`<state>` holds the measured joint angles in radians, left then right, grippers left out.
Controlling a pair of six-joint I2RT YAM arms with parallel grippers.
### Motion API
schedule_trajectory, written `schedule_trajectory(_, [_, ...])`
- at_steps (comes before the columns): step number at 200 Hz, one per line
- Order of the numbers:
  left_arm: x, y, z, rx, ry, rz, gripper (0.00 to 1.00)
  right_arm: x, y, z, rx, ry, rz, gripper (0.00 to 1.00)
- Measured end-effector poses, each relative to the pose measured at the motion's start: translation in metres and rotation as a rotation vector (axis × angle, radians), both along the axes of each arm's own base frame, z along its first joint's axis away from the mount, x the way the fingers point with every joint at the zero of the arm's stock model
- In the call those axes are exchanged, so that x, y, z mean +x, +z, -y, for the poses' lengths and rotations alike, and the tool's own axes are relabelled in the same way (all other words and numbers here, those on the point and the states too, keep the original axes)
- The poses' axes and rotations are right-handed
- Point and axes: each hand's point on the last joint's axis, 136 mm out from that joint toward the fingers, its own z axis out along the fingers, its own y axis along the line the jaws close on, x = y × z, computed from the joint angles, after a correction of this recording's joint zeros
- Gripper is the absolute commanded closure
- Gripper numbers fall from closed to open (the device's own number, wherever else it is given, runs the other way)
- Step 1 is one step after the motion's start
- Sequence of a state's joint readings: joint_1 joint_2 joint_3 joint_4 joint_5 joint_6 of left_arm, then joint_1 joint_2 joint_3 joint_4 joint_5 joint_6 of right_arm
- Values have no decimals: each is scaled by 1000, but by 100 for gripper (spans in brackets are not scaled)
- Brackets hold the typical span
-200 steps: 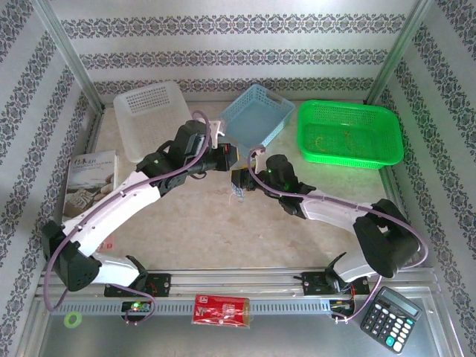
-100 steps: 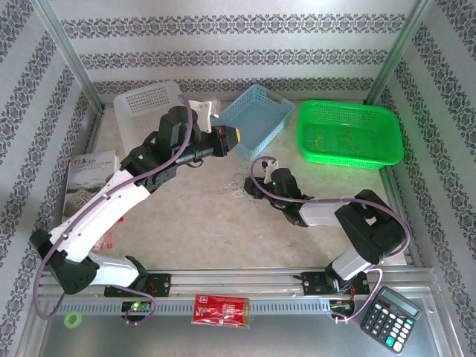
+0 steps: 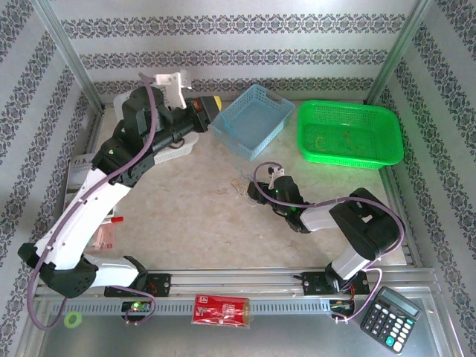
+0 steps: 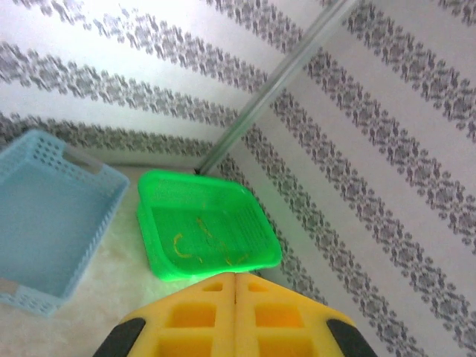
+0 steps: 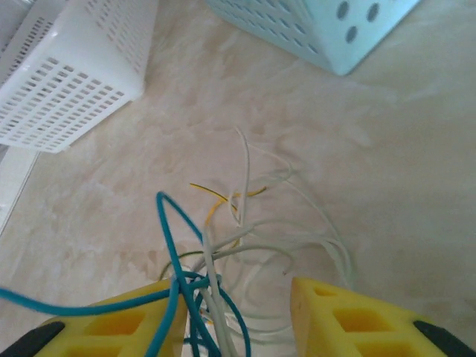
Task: Untangle the cables
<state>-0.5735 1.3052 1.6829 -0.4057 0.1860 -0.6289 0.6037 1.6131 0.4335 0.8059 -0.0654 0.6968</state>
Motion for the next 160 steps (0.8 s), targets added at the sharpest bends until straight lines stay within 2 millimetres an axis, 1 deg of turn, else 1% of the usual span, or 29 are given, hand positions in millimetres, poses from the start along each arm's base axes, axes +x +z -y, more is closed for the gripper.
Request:
schedule_trajectory(23, [5,17,-15,-18,39,31,100,-1,-8,8,-7,-32,-20,61])
schedule_trajectory(43, [6,37,-24,-35,59,70,100,-1,-15,15,-8,-59,-40,61])
schedule_trajectory(72, [7,67,-37,-55,88,133,100,-2,-24,21,-7,-85,-66,55])
schedule_trajectory(101, [8,91,-48,-67,113,185,100,-2,-25,23,0,-96,-70,53])
schedule_trajectory(117, [10,98,-52,-51,130,207,100,-1,-23,22,7,-95,-61,52])
schedule_trajectory(131, [13,100,-56,-29,151,219,100,-1,-21,21,13,-92,-58,50])
schedule_trajectory(147, [18,98,-65,3,190,225,100,-2,-19,19,22,-80,-56,50])
schedule_trajectory(160, [22,95,-74,29,227,225,100,-3,-13,17,33,-68,-50,49])
